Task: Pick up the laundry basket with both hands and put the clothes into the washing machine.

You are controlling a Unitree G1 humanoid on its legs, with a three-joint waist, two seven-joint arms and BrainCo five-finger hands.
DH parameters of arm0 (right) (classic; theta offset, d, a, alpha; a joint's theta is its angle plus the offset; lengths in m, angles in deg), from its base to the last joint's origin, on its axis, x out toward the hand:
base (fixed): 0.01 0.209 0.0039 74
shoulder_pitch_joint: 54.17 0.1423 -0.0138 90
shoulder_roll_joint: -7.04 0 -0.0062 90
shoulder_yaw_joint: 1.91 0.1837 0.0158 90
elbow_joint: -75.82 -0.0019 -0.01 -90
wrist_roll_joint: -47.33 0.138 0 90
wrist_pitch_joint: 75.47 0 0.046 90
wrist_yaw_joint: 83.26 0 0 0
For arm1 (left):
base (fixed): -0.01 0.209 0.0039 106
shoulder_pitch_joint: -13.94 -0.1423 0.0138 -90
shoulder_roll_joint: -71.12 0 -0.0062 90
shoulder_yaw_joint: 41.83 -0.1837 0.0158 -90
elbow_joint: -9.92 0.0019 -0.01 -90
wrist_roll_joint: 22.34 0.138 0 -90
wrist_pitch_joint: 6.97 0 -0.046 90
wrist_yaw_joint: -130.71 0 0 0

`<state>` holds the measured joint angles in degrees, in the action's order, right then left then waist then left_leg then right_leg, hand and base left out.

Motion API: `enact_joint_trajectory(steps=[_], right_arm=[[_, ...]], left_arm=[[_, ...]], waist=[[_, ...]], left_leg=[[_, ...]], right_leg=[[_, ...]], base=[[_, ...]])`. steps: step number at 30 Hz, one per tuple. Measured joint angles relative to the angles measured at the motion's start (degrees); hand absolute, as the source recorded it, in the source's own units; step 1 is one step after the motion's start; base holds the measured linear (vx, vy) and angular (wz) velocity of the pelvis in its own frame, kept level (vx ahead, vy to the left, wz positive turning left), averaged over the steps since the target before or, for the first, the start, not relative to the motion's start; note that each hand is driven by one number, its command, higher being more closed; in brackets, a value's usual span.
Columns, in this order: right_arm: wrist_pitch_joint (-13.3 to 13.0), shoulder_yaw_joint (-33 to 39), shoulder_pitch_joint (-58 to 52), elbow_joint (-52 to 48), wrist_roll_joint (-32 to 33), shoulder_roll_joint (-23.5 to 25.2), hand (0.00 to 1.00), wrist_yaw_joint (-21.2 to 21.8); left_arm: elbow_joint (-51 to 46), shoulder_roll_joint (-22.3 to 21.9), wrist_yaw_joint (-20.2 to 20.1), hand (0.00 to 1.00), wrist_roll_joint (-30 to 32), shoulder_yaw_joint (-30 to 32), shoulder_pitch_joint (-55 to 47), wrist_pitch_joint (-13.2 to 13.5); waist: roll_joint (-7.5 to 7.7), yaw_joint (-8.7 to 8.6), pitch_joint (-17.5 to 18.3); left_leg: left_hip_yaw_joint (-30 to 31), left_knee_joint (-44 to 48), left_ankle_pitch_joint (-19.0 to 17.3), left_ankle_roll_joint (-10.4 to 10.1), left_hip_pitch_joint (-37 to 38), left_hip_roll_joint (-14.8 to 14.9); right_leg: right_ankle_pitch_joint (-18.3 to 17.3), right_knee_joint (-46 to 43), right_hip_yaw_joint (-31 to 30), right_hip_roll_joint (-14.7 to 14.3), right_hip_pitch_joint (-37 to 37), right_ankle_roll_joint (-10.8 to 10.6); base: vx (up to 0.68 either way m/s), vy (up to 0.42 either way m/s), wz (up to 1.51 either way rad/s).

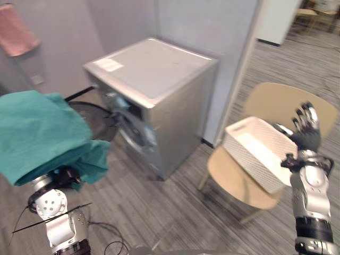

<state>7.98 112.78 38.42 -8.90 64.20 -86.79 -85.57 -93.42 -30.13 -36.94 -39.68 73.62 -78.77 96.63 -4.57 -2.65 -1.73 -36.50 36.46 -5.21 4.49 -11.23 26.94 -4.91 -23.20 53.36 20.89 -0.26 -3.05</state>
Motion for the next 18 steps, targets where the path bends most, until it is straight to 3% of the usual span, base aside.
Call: enact_joint_trajectory(steps=[1,2,3,5,6,7,8,9,10,11,12,15,17,18], right_arm=[[0.40,1.33,-0.87,-0.13,-1.63,1.97,0.00,-0.19],[0.81,4.21,-1.18,-0.13,-1.99,3.24,0.00,-0.44],[1.00,4.63,-1.19,0.02,-2.12,3.69,0.00,-0.54],[2.15,4.51,-2.23,0.10,-4.29,5.43,0.00,-0.77],[2.18,4.45,-2.64,0.07,-4.76,5.63,0.00,-0.63],[2.18,4.39,-3.76,0.04,-5.64,5.84,0.00,0.26],[2.18,4.17,-4.35,-0.01,-5.74,6.13,0.00,0.72],[2.19,3.63,-6.15,-0.04,-5.82,6.88,0.00,1.85],[2.18,3.62,-6.85,-0.13,-5.82,7.48,0.00,2.24],[2.14,3.64,-8.12,-0.33,-5.80,8.66,0.00,2.69],[2.14,3.64,-9.98,-0.38,-5.80,9.52,0.00,2.91],[2.15,3.42,-13.32,-0.16,-5.84,10.62,0.00,3.67],[2.34,2.32,-13.33,0.66,-6.51,10.65,0.00,3.44],[2.44,1.17,-13.11,1.46,-7.17,10.62,0.00,3.44]], left_arm=[[-0.11,0.15,-0.02,1.00,-0.01,-0.36,0.50,-0.06],[0.39,-1.82,-1.31,1.00,-0.03,-1.27,1.43,-0.75],[0.52,-2.28,-1.63,1.00,-0.02,-1.42,1.34,-0.97],[0.84,-5.24,-2.94,1.00,-0.07,-3.38,-0.96,-2.37],[0.84,-5.54,-3.60,1.00,-0.06,-3.99,-1.67,-2.50],[0.80,-5.72,-4.25,1.00,-0.05,-5.99,-3.00,-2.46],[0.81,-5.56,-4.60,1.00,-0.06,-6.61,-3.51,-2.37],[0.83,-5.21,-4.85,1.00,-0.12,-8.21,-4.38,-2.34],[0.83,-5.04,-4.86,1.00,-0.16,-8.97,-4.77,-2.25],[1.16,-4.57,-5.17,1.00,-0.66,-10.64,-5.48,-2.08],[2.27,-4.07,-6.03,1.00,-1.14,-12.63,-5.43,-2.09],[2.70,-3.65,-7.25,1.00,-1.15,-16.68,-5.34,-2.24],[2.65,-2.97,-7.43,1.00,-1.18,-18.21,-5.33,-2.49],[2.72,-2.09,-7.42,1.00,-1.29,-18.27,-5.20,-2.52]], waist=[[0.71,0.08,0.26],[-0.94,-0.50,-0.76],[-0.74,-0.26,-0.95],[1.64,0.41,-2.71],[2.36,0.18,-3.13],[2.58,0.01,-3.46],[2.60,-0.04,-3.49],[3.17,-0.39,-3.88],[3.61,-0.71,-4.10],[4.38,-1.72,-4.61],[5.15,-2.50,-5.22],[7.43,-4.21,-6.53],[9.38,-4.17,-6.58],[10.80,-3.71,-6.69]], left_leg=[[0.82,-3.16,-2.52,-3.86,-1.04,-2.49],[2.37,-1.83,-5.60,-5.51,-4.43,-2.88],[2.78,-1.83,-5.78,-5.19,-4.53,-3.55],[6.04,-4.09,-6.96,-3.01,-1.35,-11.86],[7.08,-4.46,-7.53,-2.06,-0.18,-13.98],[9.89,-4.51,-8.68,-0.10,0.81,-16.53],[11.44,-4.60,-9.06,0.55,0.81,-17.40],[15.55,-6.54,-9.06,2.28,1.23,-20.20],[17.14,-7.56,-9.02,3.26,1.56,-21.36],[20.79,-9.79,-8.55,4.86,2.29,-23.71],[21.45,-11.93,-8.12,5.37,3.82,-24.60],[22.21,-15.27,-6.93,3.51,7.12,-26.30],[23.38,-15.57,-7.09,1.71,8.36,-28.19],[23.67,-15.52,-7.83,0.55,9.22,-29.55]], right_leg=[[-0.25,10.05,-0.06,-4.24,0.27,-1.51],[5.62,10.67,2.32,-4.45,-1.08,-1.61],[5.61,9.68,2.84,-3.48,-1.14,-1.63],[4.65,-1.81,4.35,6.82,-4.42,0.02],[4.79,-6.00,2.81,9.89,-5.00,2.26],[4.09,-13.07,-5.62,12.80,-2.71,7.08],[1.87,-15.42,-12.31,11.84,-0.66,6.48],[-3.50,-19.66,-25.94,6.69,3.84,5.60],[-4.97,-20.60,-29.24,4.36,5.13,5.51],[-7.53,-21.26,-32.05,0.23,7.25,4.61],[-9.09,-20.81,-30.96,-2.37,8.75,3.98],[-9.64,-16.35,-25.14,-4.84,11.66,4.31],[-5.11,-7.44,-19.19,-5.16,12.61,5.56],[-0.81,-2.15,-15.48,-5.11,12.29,10.07]], base=[[-0.16,0.191,2.11],[-0.15,0.197,1.74],[-0.09,0.316,1.54],[0.06,0.368,1.26],[0.06,0.335,1.58],[0.04,0.220,1.26],[0.08,0.262,1.77],[0.05,0.149,1.50],[0.12,0.178,1.90],[0.14,0.082,1.75],[0.22,0.056,1.96],[0.19,-0.068,1.52],[0.17,-0.085,0.91],[0.18,-0.083,0.09]])
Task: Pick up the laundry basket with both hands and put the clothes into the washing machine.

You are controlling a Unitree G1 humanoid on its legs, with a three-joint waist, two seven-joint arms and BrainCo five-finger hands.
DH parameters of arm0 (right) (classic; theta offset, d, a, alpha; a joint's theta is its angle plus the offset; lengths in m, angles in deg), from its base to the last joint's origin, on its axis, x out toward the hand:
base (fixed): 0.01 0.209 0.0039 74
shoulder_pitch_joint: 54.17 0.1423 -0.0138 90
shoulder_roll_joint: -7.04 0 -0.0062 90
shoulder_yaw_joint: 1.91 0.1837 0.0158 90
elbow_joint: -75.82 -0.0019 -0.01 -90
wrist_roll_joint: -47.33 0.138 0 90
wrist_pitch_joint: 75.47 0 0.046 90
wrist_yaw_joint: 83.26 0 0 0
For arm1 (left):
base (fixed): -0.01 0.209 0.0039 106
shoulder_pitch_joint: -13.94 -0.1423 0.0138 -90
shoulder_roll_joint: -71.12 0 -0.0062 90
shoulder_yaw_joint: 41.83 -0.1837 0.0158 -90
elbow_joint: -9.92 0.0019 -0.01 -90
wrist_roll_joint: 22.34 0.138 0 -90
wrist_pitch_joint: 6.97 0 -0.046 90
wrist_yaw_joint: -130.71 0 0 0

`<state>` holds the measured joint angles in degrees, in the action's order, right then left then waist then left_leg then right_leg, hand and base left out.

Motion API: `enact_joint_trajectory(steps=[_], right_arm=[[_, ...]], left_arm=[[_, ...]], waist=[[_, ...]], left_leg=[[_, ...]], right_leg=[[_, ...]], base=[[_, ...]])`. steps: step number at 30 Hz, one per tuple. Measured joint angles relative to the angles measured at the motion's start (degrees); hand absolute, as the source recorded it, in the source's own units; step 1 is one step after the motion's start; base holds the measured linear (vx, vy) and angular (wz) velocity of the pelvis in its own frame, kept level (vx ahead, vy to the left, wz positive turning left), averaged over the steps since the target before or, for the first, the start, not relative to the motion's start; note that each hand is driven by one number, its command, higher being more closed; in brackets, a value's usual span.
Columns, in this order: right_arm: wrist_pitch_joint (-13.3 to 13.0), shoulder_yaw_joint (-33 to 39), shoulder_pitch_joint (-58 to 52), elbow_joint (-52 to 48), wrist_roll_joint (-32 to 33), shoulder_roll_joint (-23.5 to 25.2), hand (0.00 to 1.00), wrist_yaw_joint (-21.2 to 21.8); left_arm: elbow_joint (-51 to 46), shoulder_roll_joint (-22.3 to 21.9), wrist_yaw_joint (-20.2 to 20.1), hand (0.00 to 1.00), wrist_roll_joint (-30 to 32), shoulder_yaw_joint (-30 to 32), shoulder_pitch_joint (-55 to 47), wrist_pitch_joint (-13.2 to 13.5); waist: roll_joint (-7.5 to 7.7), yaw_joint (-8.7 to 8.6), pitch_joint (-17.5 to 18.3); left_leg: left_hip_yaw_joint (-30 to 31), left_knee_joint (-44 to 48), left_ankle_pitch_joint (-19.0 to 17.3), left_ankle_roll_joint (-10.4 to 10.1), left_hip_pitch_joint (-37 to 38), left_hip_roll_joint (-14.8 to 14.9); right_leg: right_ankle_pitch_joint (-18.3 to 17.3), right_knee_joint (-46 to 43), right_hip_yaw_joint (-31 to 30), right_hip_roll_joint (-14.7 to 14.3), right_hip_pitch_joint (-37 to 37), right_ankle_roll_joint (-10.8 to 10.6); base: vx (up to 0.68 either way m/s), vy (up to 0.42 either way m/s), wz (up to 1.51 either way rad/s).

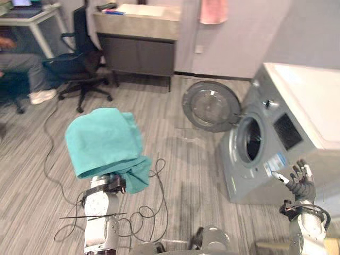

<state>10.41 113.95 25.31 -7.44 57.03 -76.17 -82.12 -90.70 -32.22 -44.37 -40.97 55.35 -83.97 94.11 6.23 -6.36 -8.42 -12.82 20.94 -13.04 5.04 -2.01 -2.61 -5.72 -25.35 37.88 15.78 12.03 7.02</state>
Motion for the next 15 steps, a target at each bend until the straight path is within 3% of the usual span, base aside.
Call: enact_joint_trajectory(steps=[1,3,4,5,6,7,8,9,10,12,14,15], right_arm=[[0.29,-1.39,1.37,2.98,-1.13,-0.24,0.00,-0.01],[0.64,-3.92,1.76,5.72,-1.36,0.18,0.00,0.03],[0.81,-5.42,1.26,7.22,-1.33,0.88,0.00,0.04],[0.91,-6.80,0.79,9.57,-1.23,1.40,0.00,0.05],[1.18,-7.65,0.96,11.14,-1.22,1.71,0.00,0.00],[1.89,-10.26,0.78,12.43,-1.22,2.11,0.00,-0.04],[2.01,-12.85,0.35,12.79,-1.23,2.59,0.00,-0.09],[2.02,-13.83,0.32,13.33,-1.23,3.11,0.00,-0.12],[2.01,-14.64,0.49,15.66,-1.23,4.64,0.00,-0.21],[2.53,-15.40,1.20,21.22,-1.41,6.22,0.00,-0.95],[3.34,-17.27,1.46,25.73,-4.07,6.57,0.00,-1.12],[3.54,-19.27,1.89,28.42,-6.39,6.91,0.00,-1.02]], left_arm=[[1.10,-0.13,0.06,1.00,-0.64,-0.42,0.10,-0.81],[1.19,-0.24,0.08,1.00,-0.95,-1.36,0.42,-0.84],[2.07,-0.28,0.03,1.00,-0.93,-2.82,0.37,-0.91],[2.48,-0.73,-0.01,1.00,-1.08,-4.06,0.08,-1.37],[2.74,-1.23,-0.05,1.00,-1.08,-4.46,-0.18,-1.42],[3.61,-1.92,-0.07,1.00,-1.36,-4.49,-0.90,-1.65],[4.66,-1.93,-0.04,1.00,-1.88,-4.55,-1.55,-1.84],[4.79,-1.82,-0.02,1.00,-2.13,-4.57,-2.12,-1.85],[5.42,-1.35,0.00,1.00,-2.17,-5.15,-2.54,-1.84],[7.34,-1.24,-0.24,1.00,-2.16,-5.61,-2.10,-2.14],[8.59,-1.54,-0.97,1.00,-2.19,-5.48,-2.20,-2.50],[8.59,-1.46,-1.14,1.00,-2.18,-5.19,-2.29,-2.84]], waist=[[-1.64,1.05,0.50],[-2.43,2.42,0.73],[-3.34,2.27,1.00],[-4.91,1.81,0.96],[-5.55,2.10,0.81],[-6.92,2.95,0.93],[-6.37,4.00,1.90],[-6.18,4.48,2.13],[-5.94,5.03,2.44],[-5.20,4.89,2.36],[-4.92,5.31,2.14],[-4.95,5.68,1.97]], left_leg=[[1.03,-0.42,-1.46,-2.24,0.51,1.25],[1.08,-0.74,-7.24,-3.80,1.67,2.68],[-1.19,0.30,-10.01,-6.99,3.05,5.69],[-1.50,11.19,-6.45,-10.48,1.55,10.03],[-0.97,17.92,-6.54,-10.60,0.04,12.22],[-1.41,29.55,-2.51,-10.07,-3.01,16.26],[-1.91,39.31,6.54,-8.48,-6.83,19.53],[-1.84,43.26,7.86,-8.01,-8.53,21.01],[-1.69,47.70,6.03,-7.05,-12.07,22.50],[-1.22,45.74,2.50,-4.69,-15.96,22.95],[1.30,36.78,-0.33,-5.43,-17.13,21.35],[6.87,28.60,-0.58,-5.82,-17.27,18.40]], right_leg=[[0.68,1.60,2.02,-1.80,-1.33,-0.79],[-1.31,4.05,4.25,-4.15,-2.78,0.41],[-3.00,5.48,7.04,-5.86,-5.27,-0.23],[-2.96,7.97,7.78,-9.11,-8.49,-1.05],[-3.52,8.56,6.83,-11.09,-9.98,-1.03],[-4.58,9.30,3.50,-14.00,-11.91,-0.37],[-4.74,10.79,-1.02,-16.13,-13.42,-0.18],[-4.67,11.39,-2.62,-16.35,-14.28,-0.16],[-4.65,12.33,-5.93,-16.57,-14.82,-0.19],[-3.98,14.12,-10.55,-15.81,-15.67,-1.26],[-2.91,15.11,-16.35,-14.57,-16.32,-2.97],[-2.21,15.91,-20.52,-13.77,-16.90,-4.09]], base=[[0.30,-0.096,-0.28],[0.33,-0.095,-0.42],[0.32,-0.074,-0.17],[0.32,-0.066,-0.27],[0.31,-0.038,-0.77],[0.31,-0.023,-1.47],[0.33,-0.002,-1.68],[0.38,0.061,-1.73],[0.39,0.096,-1.46],[0.42,0.159,-1.32],[0.25,0.166,-1.36],[0.23,0.274,-1.52]])
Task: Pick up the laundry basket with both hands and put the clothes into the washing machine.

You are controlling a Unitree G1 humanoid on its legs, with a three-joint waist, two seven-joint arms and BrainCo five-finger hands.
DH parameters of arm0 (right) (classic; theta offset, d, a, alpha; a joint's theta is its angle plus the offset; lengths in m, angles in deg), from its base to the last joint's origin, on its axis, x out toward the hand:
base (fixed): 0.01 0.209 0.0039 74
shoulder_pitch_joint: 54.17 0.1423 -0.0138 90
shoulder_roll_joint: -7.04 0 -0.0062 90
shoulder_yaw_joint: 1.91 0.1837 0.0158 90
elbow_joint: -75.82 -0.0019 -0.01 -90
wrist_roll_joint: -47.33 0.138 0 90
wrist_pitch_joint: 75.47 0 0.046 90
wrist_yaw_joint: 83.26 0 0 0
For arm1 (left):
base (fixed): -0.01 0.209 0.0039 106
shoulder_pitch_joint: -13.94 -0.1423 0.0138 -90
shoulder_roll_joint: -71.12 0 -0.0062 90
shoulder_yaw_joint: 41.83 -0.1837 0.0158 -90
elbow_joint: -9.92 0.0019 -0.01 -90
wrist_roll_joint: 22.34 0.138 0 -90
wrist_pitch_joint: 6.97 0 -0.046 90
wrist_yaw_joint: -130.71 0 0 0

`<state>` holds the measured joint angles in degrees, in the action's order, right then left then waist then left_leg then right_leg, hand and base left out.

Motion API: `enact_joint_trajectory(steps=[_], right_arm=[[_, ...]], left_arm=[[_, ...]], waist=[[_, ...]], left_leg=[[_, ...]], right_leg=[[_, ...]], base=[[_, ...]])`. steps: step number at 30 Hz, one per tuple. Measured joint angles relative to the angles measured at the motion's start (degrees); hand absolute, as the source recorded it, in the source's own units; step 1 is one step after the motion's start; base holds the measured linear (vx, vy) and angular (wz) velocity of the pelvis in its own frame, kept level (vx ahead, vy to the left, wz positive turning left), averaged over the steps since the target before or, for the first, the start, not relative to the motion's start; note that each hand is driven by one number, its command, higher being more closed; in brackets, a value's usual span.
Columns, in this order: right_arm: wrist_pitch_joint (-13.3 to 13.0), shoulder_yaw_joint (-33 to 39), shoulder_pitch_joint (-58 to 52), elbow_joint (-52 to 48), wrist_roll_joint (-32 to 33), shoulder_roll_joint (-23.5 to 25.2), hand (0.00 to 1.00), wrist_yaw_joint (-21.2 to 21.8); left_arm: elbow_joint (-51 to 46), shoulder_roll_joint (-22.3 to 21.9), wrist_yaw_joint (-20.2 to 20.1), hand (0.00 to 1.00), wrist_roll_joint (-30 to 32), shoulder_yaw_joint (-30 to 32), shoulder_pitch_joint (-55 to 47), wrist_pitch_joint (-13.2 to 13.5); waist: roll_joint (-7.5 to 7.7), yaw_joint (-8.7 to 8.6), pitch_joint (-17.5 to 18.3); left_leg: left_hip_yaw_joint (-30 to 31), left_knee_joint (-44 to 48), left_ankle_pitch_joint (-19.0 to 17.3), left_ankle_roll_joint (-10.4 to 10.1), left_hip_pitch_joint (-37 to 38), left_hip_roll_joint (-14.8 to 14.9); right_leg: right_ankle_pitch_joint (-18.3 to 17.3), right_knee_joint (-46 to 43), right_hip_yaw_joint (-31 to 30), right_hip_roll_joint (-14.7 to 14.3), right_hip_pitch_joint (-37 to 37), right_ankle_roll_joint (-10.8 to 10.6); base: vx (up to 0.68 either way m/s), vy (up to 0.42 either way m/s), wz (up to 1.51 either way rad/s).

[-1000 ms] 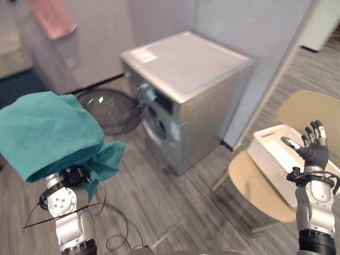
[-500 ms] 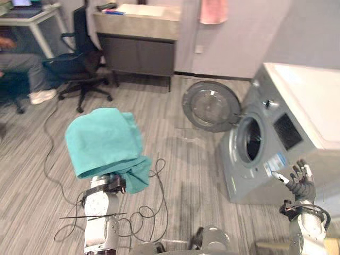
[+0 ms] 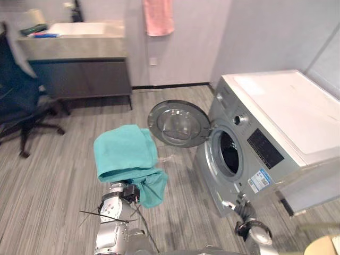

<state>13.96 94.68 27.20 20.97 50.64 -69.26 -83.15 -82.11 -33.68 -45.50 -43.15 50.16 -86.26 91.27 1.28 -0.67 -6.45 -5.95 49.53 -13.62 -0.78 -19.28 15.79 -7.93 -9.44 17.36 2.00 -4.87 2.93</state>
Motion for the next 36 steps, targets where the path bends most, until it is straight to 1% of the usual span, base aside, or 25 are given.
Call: enact_joint_trajectory(steps=[1,2,3,4,5,7,9,11,12,14,15,16,17,19,20,23,24,26,27,28,30,32,34,35,36], right_arm=[[-0.01,-1.24,1.08,2.70,-1.91,0.11,0.00,0.17],[-0.05,-2.94,2.20,7.15,-4.40,0.15,0.00,0.45],[-0.08,-3.67,1.87,7.87,-5.82,-0.33,0.00,1.30],[-0.12,-3.64,1.70,7.94,-6.15,-0.66,0.00,1.42],[0.06,-2.93,1.40,9.18,-6.21,0.27,0.00,1.32],[-0.25,-2.57,-1.33,7.67,-6.12,2.80,0.00,2.31],[-0.31,-2.37,-2.08,7.38,-6.10,3.54,0.00,2.44],[-0.42,-2.37,-2.06,7.13,-5.82,3.86,0.00,2.53],[-0.54,-2.09,-1.98,6.90,-5.62,4.00,0.00,2.58],[-0.42,-0.83,-1.89,6.24,-5.64,4.16,0.00,2.68],[-0.39,-0.79,-1.46,6.15,-5.77,4.27,0.00,2.70],[0.02,-0.77,-1.51,6.25,-6.19,4.29,0.00,2.71],[0.32,-0.80,-1.34,6.36,-6.27,4.35,0.00,3.09],[0.73,-0.79,-0.10,7.34,-6.32,4.00,0.00,3.61],[1.01,-0.60,0.85,8.75,-6.44,3.03,0.00,3.62],[1.09,-0.32,1.87,11.41,-8.33,0.06,0.00,3.49],[0.86,-0.36,1.50,11.42,-8.46,-0.48,0.00,3.41],[1.05,-0.42,1.63,10.91,-8.48,-1.51,0.00,3.41],[1.08,-0.88,1.59,9.81,-8.21,-1.83,0.00,3.13],[1.26,-1.04,1.60,8.49,-6.83,-1.97,0.00,2.08],[0.96,-2.90,1.99,5.43,0.05,-1.69,0.00,0.70],[0.86,-7.09,3.40,2.31,4.07,-0.41,0.00,-0.11],[-0.45,-12.14,7.00,1.02,8.25,1.41,0.00,-0.15],[-2.17,-15.66,9.68,1.03,11.38,1.90,0.00,-0.40],[-2.93,-16.81,10.71,1.37,12.98,1.79,0.00,-0.70]], left_arm=[[0.00,0.00,0.03,1.00,0.01,0.51,-0.04,-0.10],[-0.16,-0.18,0.10,1.00,-0.03,0.88,-0.27,-0.08],[-0.55,-1.31,0.09,1.00,-0.04,0.82,-0.68,0.07],[-0.61,-2.44,0.09,1.00,-0.06,0.78,-0.89,0.07],[-0.17,-2.24,0.04,1.00,-0.11,0.76,-0.67,-0.19],[-3.19,-2.12,0.03,1.00,-1.18,0.66,-1.61,-0.08],[-3.62,-1.89,-0.07,1.00,-1.84,0.60,-2.42,-0.02],[-3.61,-1.71,-0.25,1.00,-2.54,0.99,-4.59,-0.13],[-3.56,-1.76,-0.62,1.00,-2.71,1.19,-5.68,-0.27],[-1.65,-2.75,-1.87,1.00,-3.38,3.04,-7.44,-0.56],[-0.98,-2.92,-1.92,1.00,-3.51,3.72,-7.46,-0.93],[0.24,-3.23,-2.19,1.00,-4.09,5.39,-7.46,-1.33],[1.77,-3.21,-2.15,1.00,-5.59,7.32,-7.27,-1.46],[6.25,-2.73,-1.87,1.00,-6.98,9.13,-5.60,-1.65],[11.48,-2.95,-0.89,1.00,-8.48,9.70,-2.78,-2.51],[19.05,-4.93,0.95,1.00,-10.10,9.71,0.85,-3.72],[20.44,-5.00,1.82,1.00,-10.10,10.58,1.03,-3.88],[21.58,-5.54,2.98,1.00,-10.63,13.82,1.57,-3.89],[22.55,-5.24,4.07,1.00,-11.69,16.74,1.58,-3.76],[22.91,-5.30,5.33,1.00,-13.12,18.77,1.66,-3.67],[22.83,-5.23,7.09,1.00,-15.88,19.34,3.98,-2.87],[22.73,-4.67,8.34,1.00,-17.77,21.61,8.04,-1.93],[22.78,-2.00,10.03,1.00,-19.43,23.68,12.87,-0.53],[23.17,0.08,11.40,1.00,-20.29,24.26,16.59,0.27],[23.91,0.20,11.87,1.00,-20.99,24.70,18.17,0.97]], waist=[[0.00,0.20,-0.04],[-1.13,1.37,0.27],[-4.39,1.81,0.67],[-6.21,1.23,0.85],[-5.35,0.56,0.77],[-0.89,-0.18,1.45],[0.28,0.14,1.93],[0.57,0.12,1.94],[0.36,0.45,1.94],[-0.51,0.90,2.07],[-0.70,1.05,2.11],[-0.78,1.42,2.16],[-0.87,1.46,2.20],[-0.80,1.10,2.24],[-0.40,-0.20,2.10],[-1.85,-1.48,0.55],[-2.53,-1.70,0.21],[-4.16,-1.20,-1.74],[-5.11,-0.37,-3.29],[-4.85,0.44,-4.63],[-3.65,0.50,-7.56],[-0.77,1.11,-10.55],[2.60,1.56,-14.53],[4.62,1.49,-15.75],[4.60,1.52,-16.27]], left_leg=[[6.70,-7.69,0.33,-0.58,0.43,-3.06],[18.07,-21.67,2.34,-3.57,3.86,-6.10],[22.65,-28.55,7.20,-5.92,5.61,-4.89],[23.62,-28.98,6.44,-10.98,5.32,-4.40],[22.05,-26.42,4.76,-11.64,4.68,-5.12],[15.54,-24.79,2.62,-7.94,5.35,-8.60],[10.59,-22.43,0.17,-6.00,6.24,-8.79],[3.74,-22.91,-1.14,-4.37,9.20,-7.59],[-0.24,-23.29,-1.80,-3.85,11.12,-6.58],[-10.02,-25.25,-3.32,-4.51,15.64,-4.15],[-12.45,-26.11,-3.31,-4.51,16.69,-3.45],[-17.03,-27.62,-3.32,-4.55,18.42,-2.03],[-20.34,-28.12,-3.37,-5.13,18.82,-0.45],[-22.63,-29.97,-2.54,-6.57,18.90,0.15],[-22.74,-31.99,-1.31,-7.96,19.18,-0.40],[-22.50,-31.24,-1.18,-8.32,20.27,1.17],[-22.41,-28.09,-1.86,-7.21,19.97,3.35],[-19.07,-14.33,0.27,-2.09,15.72,10.55],[-14.06,-2.75,3.75,2.59,11.52,14.96],[-9.08,5.44,2.94,-0.71,6.81,15.86],[-5.61,11.88,0.92,-3.02,-0.55,13.09],[-5.45,10.98,-0.75,-1.77,-6.51,10.97],[-5.27,3.54,-0.79,-1.57,-10.08,11.34],[-4.97,-9.45,1.89,-1.46,-11.05,11.15],[-4.76,-12.48,6.39,-6.32,-11.15,11.07]], right_leg=[[0.50,0.19,-3.62,0.82,0.19,-0.81],[0.94,0.02,-9.39,1.30,1.16,-2.57],[0.38,-0.17,-12.99,0.19,1.41,-6.24],[-0.23,-0.49,-13.93,-0.70,1.44,-7.69],[-0.82,-1.35,-14.93,0.84,1.92,-8.58],[-1.02,-3.34,-16.81,6.52,3.91,-9.12],[-0.43,-4.84,-18.67,8.25,5.41,-9.89],[-0.43,-10.29,-15.19,10.38,8.45,-9.60],[-0.90,-14.19,-10.14,11.76,10.41,-8.77],[-2.29,-18.42,7.33,18.26,12.17,-3.16],[-2.01,-18.53,11.54,19.86,12.23,-1.87],[-0.97,-18.68,18.62,22.27,12.13,-0.67],[0.37,-18.56,23.81,23.16,12.24,-2.00],[0.82,-18.40,25.13,22.90,14.39,-3.22],[0.37,-18.89,25.18,22.59,15.28,-4.01],[-3.01,-22.60,25.29,21.93,15.21,-5.65],[-4.83,-23.94,25.64,20.86,15.02,-5.47],[-6.29,-23.22,26.45,16.05,12.84,-4.57],[-7.21,-22.04,25.62,12.70,10.47,-3.67],[-8.14,-22.31,23.85,11.76,10.22,-3.13],[-8.53,-22.74,22.01,11.75,10.74,-3.28],[-8.80,-23.75,19.19,12.55,13.60,-3.38],[-9.35,-26.12,16.16,13.47,16.83,-3.60],[-9.65,-29.37,13.79,14.39,21.61,-4.92],[-9.63,-30.98,12.81,14.66,23.33,-6.06]], base=[[0.39,0.569,-2.36],[0.35,0.650,-2.59],[0.29,0.613,-2.22],[0.16,0.445,-1.18],[0.12,0.411,-0.63],[0.13,0.388,-0.86],[0.09,0.328,-1.24],[0.01,0.185,-1.58],[-0.01,0.079,-1.81],[0.02,0.060,-2.12],[0.04,0.038,-1.91],[0.07,-0.025,-1.83],[0.10,-0.076,-1.79],[0.11,-0.099,-0.95],[0.14,-0.088,-0.30],[0.21,-0.130,-0.02],[0.26,-0.217,-0.22],[0.28,-0.313,-0.55],[0.27,-0.228,-0.92],[0.26,-0.153,-0.84],[0.14,0.019,-0.52],[0.07,0.071,-0.62],[0.04,0.186,-0.71],[0.04,0.274,-0.61],[0.05,0.311,-0.51]])
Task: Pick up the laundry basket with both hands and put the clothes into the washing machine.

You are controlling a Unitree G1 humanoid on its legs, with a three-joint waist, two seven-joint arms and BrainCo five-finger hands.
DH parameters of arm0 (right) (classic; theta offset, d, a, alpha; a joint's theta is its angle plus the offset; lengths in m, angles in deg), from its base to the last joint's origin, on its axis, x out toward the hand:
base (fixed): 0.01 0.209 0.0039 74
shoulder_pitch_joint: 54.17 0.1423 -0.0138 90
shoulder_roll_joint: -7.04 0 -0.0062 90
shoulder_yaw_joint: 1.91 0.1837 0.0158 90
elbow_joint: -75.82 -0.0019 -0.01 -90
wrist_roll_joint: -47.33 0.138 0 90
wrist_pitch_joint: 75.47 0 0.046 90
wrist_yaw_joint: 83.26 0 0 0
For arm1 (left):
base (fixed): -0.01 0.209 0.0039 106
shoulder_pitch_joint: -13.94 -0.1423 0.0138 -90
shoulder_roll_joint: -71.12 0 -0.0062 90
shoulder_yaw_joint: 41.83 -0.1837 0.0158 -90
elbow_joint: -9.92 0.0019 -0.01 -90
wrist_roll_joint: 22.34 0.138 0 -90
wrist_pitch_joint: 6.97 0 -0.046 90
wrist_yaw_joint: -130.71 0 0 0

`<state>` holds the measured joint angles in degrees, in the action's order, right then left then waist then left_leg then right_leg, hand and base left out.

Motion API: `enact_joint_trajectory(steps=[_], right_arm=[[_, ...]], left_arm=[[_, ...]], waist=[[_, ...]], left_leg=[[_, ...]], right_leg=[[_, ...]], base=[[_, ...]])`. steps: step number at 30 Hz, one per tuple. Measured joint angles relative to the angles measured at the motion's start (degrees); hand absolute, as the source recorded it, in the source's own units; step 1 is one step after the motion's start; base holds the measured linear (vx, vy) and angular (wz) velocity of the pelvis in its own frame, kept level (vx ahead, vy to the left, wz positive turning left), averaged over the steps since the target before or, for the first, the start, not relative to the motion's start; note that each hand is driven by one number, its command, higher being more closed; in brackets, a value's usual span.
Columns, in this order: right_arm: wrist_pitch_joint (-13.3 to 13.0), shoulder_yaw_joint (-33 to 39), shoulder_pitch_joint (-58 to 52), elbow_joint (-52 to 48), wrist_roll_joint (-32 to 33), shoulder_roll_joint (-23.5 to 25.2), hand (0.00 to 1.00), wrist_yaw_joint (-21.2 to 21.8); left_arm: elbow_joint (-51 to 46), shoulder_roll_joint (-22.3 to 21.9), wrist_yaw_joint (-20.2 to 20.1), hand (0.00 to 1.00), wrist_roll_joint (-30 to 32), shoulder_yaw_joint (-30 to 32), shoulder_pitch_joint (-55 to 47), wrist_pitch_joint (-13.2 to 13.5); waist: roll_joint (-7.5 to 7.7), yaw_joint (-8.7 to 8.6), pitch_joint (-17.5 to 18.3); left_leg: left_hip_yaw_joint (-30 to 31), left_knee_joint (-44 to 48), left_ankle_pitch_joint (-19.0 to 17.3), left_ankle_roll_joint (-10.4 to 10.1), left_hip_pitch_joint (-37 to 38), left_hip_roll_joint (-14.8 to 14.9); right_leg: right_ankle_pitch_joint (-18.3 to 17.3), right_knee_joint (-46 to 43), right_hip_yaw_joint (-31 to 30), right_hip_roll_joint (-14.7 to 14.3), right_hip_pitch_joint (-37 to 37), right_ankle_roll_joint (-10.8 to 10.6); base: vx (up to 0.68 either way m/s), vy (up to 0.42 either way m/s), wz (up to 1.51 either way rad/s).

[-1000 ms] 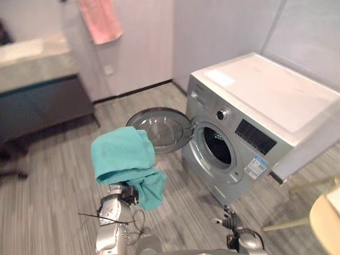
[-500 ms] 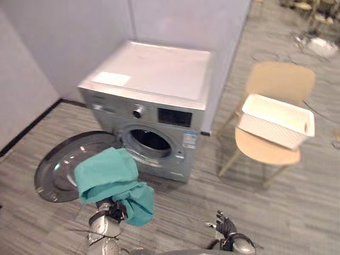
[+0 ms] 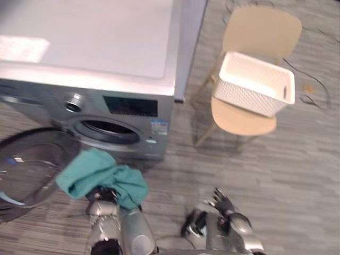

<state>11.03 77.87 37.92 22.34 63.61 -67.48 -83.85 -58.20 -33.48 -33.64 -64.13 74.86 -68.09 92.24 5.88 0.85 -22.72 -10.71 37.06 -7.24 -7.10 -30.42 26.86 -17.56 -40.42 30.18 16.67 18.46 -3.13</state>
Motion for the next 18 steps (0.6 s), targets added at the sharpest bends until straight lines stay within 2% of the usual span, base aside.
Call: enact_joint_trajectory(steps=[1,2,3,5,6,7,9,10,12,15,18], right_arm=[[-0.46,-1.75,3.14,1.12,2.16,1.60,0.00,-0.77],[-0.75,-2.77,4.55,1.09,3.28,1.89,0.00,-0.76],[-1.65,-4.81,7.39,1.09,5.96,2.55,0.00,-0.66],[-4.16,-5.75,10.68,-0.47,9.51,4.14,0.00,-0.65],[-5.42,-6.06,11.50,-3.52,12.56,4.33,0.00,-0.55],[-6.58,-6.22,11.57,-8.12,15.48,4.49,0.00,-0.52],[-7.65,-6.02,10.94,-11.73,17.44,4.59,0.00,-0.52],[-7.70,-5.54,10.26,-13.52,18.21,4.55,0.00,-0.47],[-7.87,-4.14,7.97,-16.20,19.65,4.44,0.00,0.02],[-7.69,-3.62,5.01,-17.87,21.22,3.87,0.00,1.77],[-7.44,-2.16,2.74,-21.48,27.14,3.95,0.00,4.44]], left_arm=[[3.19,1.96,1.11,1.00,-0.58,1.27,5.50,0.81],[4.57,3.08,1.70,1.00,-1.21,1.86,8.08,1.14],[6.04,3.66,2.78,1.00,-2.73,2.69,12.23,1.96],[6.02,4.85,3.96,1.00,-3.66,3.09,16.35,4.19],[4.76,5.01,4.55,1.00,-4.32,3.01,18.72,4.96],[1.56,5.02,4.71,1.00,-4.85,3.13,20.69,5.52],[-1.08,4.65,4.82,1.00,-4.85,3.09,22.18,5.78],[-2.11,4.27,5.16,1.00,-4.86,2.78,23.78,5.77],[-2.56,2.96,5.87,1.00,-4.94,1.43,26.23,5.70],[-4.84,2.80,5.88,1.00,-4.96,-1.28,26.92,5.60],[-9.73,4.32,5.48,1.00,-5.39,-4.00,27.06,5.03]], waist=[[2.99,-0.18,-2.52],[3.92,-0.29,-3.38],[3.65,-0.30,-5.19],[3.70,-0.28,-6.26],[3.16,0.05,-6.62],[2.93,0.15,-6.80],[2.78,0.13,-7.01],[2.77,-0.10,-7.15],[2.72,-0.12,-7.20],[2.67,-0.07,-7.27],[2.46,0.12,-7.40]], left_leg=[[-1.22,1.24,-0.33,-0.22,-1.20,-2.29],[-0.85,2.40,-0.59,0.26,-2.15,-3.01],[0.39,5.73,-1.14,1.18,-5.14,-3.12],[2.29,10.77,-2.13,2.58,-10.98,-3.06],[2.40,13.43,-2.66,3.21,-15.30,-2.57],[2.25,15.88,-3.77,3.22,-20.38,-1.58],[2.38,18.05,-5.23,3.54,-24.87,-0.84],[2.65,19.19,-6.60,3.77,-27.68,-0.81],[2.65,21.11,-7.31,4.65,-31.56,-0.98],[2.94,23.94,-8.48,5.26,-35.30,-0.96],[3.23,25.69,-8.73,5.69,-38.59,-0.87]], right_leg=[[-0.03,-1.61,-1.84,2.33,3.02,-1.37],[0.21,-1.49,-1.83,2.92,3.61,-1.68],[0.54,-1.95,-1.96,3.49,4.97,-2.14],[0.65,-4.26,-2.36,4.27,9.00,-2.53],[0.67,-6.10,-2.77,4.70,12.85,-2.56],[0.73,-8.04,-3.48,4.88,17.71,-2.68],[0.67,-10.02,-3.51,5.40,21.91,-2.74],[0.39,-11.65,-3.53,5.89,24.50,-2.94],[-0.30,-14.36,-3.80,7.54,28.12,-3.40],[-0.64,-16.95,-4.65,8.43,31.67,-3.39],[-0.66,-18.62,-5.39,8.83,35.00,-3.35]], base=[[0.03,0.189,-0.11],[0.01,0.200,0.07],[0.00,0.213,0.05],[-0.01,0.215,-0.08],[0.00,0.193,-0.26],[0.00,0.229,-0.30],[0.00,0.187,-0.22],[-0.01,0.117,-0.03],[-0.04,0.073,0.08],[-0.04,0.050,-0.01],[-0.06,0.024,-0.05]])
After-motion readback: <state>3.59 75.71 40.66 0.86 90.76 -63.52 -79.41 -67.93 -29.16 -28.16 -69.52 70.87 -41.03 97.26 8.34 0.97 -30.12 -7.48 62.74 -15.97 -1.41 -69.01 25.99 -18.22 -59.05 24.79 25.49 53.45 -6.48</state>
